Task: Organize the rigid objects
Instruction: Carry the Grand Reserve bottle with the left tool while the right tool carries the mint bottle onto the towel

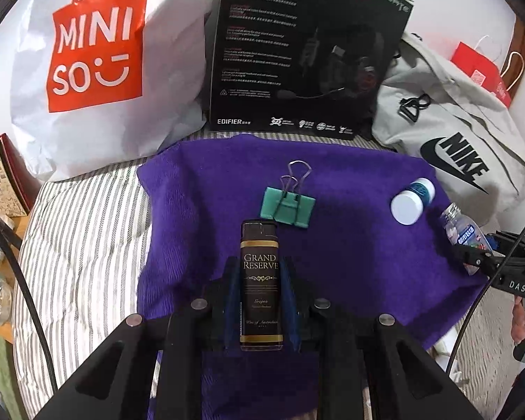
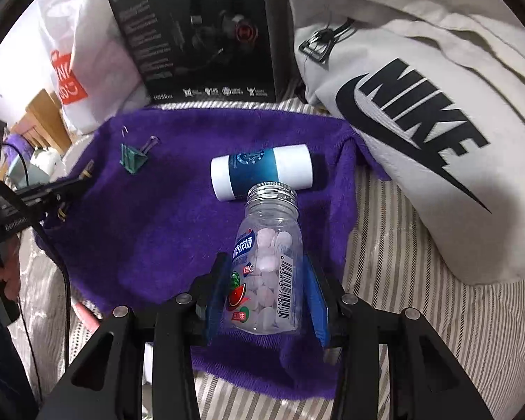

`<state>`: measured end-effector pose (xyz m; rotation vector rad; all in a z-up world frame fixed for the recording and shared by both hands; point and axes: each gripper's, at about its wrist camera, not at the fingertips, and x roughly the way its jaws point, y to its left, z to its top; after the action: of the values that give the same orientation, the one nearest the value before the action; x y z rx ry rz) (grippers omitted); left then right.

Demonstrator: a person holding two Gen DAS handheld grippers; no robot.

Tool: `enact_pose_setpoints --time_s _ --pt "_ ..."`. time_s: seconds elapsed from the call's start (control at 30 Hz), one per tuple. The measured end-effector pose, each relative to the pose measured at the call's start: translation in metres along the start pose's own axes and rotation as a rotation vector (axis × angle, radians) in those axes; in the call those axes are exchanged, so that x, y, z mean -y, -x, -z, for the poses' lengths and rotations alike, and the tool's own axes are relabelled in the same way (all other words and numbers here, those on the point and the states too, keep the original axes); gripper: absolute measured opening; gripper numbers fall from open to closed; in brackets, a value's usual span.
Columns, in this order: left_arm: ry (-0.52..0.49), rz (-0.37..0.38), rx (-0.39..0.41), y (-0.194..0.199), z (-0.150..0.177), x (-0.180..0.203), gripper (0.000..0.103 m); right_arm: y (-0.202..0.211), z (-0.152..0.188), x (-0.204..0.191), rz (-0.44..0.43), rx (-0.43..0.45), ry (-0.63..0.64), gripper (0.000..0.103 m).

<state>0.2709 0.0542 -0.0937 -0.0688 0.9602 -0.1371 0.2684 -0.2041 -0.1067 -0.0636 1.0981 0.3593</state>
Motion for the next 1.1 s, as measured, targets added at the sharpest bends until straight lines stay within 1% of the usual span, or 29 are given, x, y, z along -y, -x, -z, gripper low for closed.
enact_pose_setpoints --time_s 0.13,0.3,0.43,0.7,0.8,0.87,0.9,0.93,0.97,1.0,1.07,1.1 --pt "-0.009 -0.019 -0.012 -0.011 -0.006 -0.003 0.023 -0.011 -0.003 -0.004 0.008 -0.023 0.019 0.042" --pt "-0.024 -0.033 -0.034 -0.025 -0.007 -0.002 0.023 -0.024 -0.004 -0.011 0.056 -0.041 0.066 0.042" --pt "-0.03 -0.034 -0.042 -0.033 -0.008 -0.002 0.023 -0.028 -0.006 -0.013 0.053 -0.046 0.075 0.042" --pt "-0.064 -0.058 -0.042 -0.035 -0.003 0.004 0.023 -0.029 -0.006 -0.016 0.063 -0.034 0.112 0.043" --pt "-0.067 -0.049 -0.048 -0.033 0.0 0.006 0.033 -0.028 -0.006 -0.017 0.059 -0.031 0.12 0.045" --pt "-0.067 -0.039 -0.056 -0.031 0.003 0.008 0.048 -0.027 -0.005 -0.018 0.053 -0.038 0.126 0.049" --pt "-0.069 -0.042 -0.061 -0.029 0.005 0.01 0.049 -0.025 -0.003 -0.018 0.05 -0.039 0.129 0.051" --pt "-0.073 -0.052 -0.063 -0.028 0.007 0.012 0.051 -0.024 -0.002 -0.019 0.047 -0.04 0.131 0.057" --pt "-0.076 -0.066 -0.068 -0.028 0.009 0.013 0.051 -0.02 0.0 -0.02 0.045 -0.039 0.13 0.061" --pt "-0.073 -0.076 -0.073 -0.026 0.011 0.014 0.051 -0.018 0.0 -0.02 0.038 -0.038 0.128 0.061" --pt "-0.054 -0.068 -0.072 -0.019 0.014 0.014 0.051 -0.007 0.005 -0.018 0.026 -0.026 0.108 0.063" --pt "-0.046 -0.063 -0.063 -0.013 0.015 0.014 0.051 -0.001 0.007 -0.017 0.027 -0.02 0.098 0.065"
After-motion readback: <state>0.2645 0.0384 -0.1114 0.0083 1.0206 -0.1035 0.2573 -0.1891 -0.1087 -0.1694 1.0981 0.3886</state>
